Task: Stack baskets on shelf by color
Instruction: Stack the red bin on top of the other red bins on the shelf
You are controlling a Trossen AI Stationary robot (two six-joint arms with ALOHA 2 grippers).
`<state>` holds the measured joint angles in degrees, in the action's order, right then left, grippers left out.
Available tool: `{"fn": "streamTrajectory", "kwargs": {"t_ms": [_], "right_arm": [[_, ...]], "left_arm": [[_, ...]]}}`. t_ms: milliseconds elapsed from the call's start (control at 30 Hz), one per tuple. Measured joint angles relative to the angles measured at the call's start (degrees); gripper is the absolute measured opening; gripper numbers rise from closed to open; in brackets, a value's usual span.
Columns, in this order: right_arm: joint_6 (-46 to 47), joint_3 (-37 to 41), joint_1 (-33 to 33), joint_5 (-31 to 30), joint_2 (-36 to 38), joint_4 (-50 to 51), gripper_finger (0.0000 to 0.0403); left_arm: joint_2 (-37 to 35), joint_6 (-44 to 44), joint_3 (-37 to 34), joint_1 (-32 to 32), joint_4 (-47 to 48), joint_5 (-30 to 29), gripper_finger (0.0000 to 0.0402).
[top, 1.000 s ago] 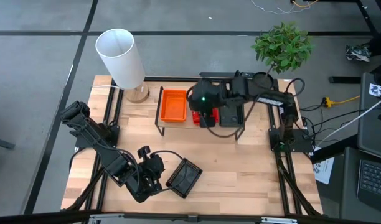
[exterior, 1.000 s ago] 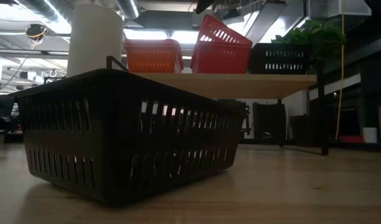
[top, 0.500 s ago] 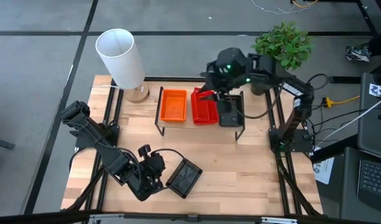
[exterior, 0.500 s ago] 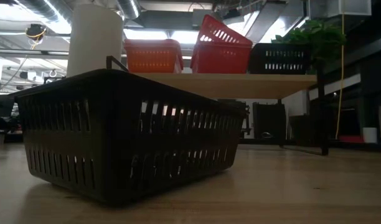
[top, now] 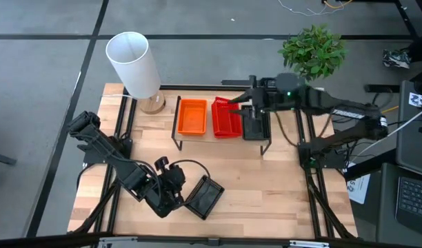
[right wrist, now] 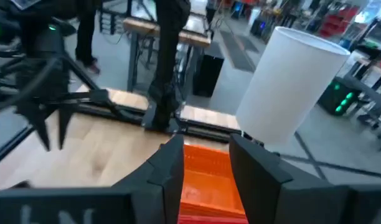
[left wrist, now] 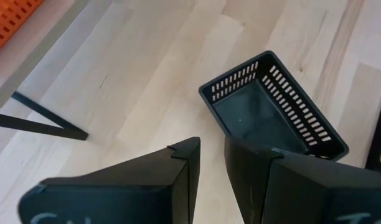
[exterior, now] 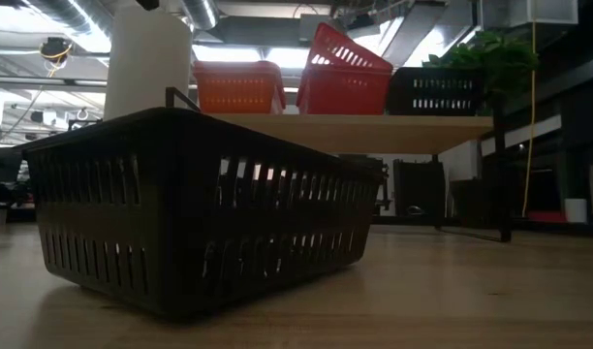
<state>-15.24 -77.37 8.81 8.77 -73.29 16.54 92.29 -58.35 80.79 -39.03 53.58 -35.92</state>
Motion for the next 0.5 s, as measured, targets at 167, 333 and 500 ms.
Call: {"fn": "streamTrajectory", "kwargs": {"t_ms": [167, 333, 500], "right_arm": [[3.91, 9.69, 1.21, -0.25, -1.56, -7.43, 0.0129], [3.18, 9.55, 1.02, -0.01, -2.75, -11.32, 0.0129], [2.99, 9.58, 1.11, -0.17, -4.84, -12.54, 0.0129]], "left_arm": [[0.00, 0.01, 0.00, 1.08, -0.02, 0.00, 0.0066], [0.00, 0.02, 0.00, 1.99, -0.07, 0.00, 0.0066], [0.00, 0.02, 0.00, 2.55, -0.24, -0.02, 0.0066]]}}
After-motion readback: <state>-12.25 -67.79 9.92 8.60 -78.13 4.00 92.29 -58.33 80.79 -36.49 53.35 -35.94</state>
